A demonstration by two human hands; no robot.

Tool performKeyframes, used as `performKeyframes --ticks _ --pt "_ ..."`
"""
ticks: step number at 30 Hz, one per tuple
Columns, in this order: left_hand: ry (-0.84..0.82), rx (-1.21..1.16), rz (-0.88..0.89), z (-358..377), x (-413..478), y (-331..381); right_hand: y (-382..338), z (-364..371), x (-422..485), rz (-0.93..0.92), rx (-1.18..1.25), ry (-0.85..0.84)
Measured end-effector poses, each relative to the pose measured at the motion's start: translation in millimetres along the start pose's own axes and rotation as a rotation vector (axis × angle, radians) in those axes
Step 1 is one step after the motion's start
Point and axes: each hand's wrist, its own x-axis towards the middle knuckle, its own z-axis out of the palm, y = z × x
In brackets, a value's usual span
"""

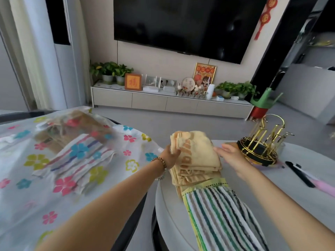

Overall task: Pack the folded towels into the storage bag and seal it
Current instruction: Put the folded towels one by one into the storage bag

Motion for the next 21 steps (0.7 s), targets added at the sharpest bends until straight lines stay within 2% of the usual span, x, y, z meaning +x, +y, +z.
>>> performKeyframes --ticks 6,14,18,21 --pt "0.031 -0.121 0.015 23 20 -10 3 8 38 0.155 0.045 -0.11" --pt "-0.029 -0.112 -0.047 25 26 -15 -29 22 32 0.281 0.05 -0.257" --pt "-0.045 -0.139 0.051 10 5 -18 -42 29 13 0.293 0.249 -0.334" --pt "0.047 -0.052 0.124 -23 -29 -33 -47 35 -8 0.232 0.426 -0.401"
